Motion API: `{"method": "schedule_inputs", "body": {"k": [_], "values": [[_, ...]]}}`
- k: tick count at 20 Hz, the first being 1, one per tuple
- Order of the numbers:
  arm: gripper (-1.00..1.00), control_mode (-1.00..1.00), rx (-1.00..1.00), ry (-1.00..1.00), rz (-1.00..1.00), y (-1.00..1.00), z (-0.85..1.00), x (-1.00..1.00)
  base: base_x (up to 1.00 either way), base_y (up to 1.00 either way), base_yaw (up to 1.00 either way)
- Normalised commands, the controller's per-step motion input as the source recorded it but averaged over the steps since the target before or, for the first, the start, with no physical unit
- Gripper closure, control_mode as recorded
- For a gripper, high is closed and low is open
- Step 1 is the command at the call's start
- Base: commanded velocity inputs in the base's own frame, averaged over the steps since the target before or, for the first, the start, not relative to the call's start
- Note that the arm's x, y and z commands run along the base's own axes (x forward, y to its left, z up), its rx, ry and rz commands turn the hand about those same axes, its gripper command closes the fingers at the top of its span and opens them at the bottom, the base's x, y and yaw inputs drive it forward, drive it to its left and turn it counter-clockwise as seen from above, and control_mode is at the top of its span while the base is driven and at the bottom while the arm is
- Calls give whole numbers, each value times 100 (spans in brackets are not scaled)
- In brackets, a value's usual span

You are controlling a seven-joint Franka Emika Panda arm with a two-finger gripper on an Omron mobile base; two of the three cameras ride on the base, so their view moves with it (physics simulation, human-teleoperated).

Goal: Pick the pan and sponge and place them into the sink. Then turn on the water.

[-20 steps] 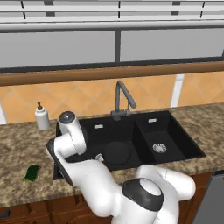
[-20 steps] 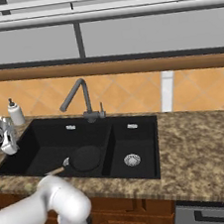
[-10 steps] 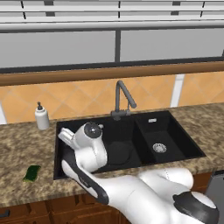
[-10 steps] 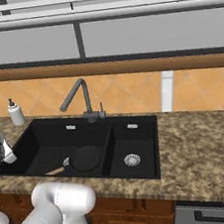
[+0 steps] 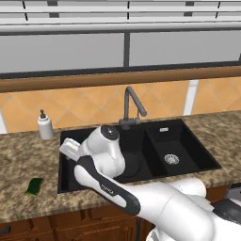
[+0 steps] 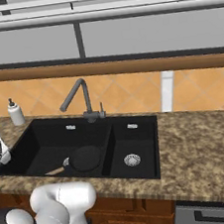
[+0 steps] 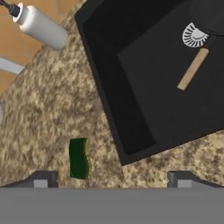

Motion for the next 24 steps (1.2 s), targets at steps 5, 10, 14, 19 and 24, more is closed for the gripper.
{"method": "schedule_inputs", "body": {"k": [5,10,14,19,24], "values": [[-100,-100,-17,11,6,60,13,-17,0,0,0],[-100,-100,-22,17,8,51,0,0,0,0,0],[-100,-100,-18,8,7,36,-17,0,0,0,0],[-100,-100,-17,0,1,34,-35,-3,0,0,0],[-100,-100,-9,-4,0,18,-41,-10,0,0,0]]}}
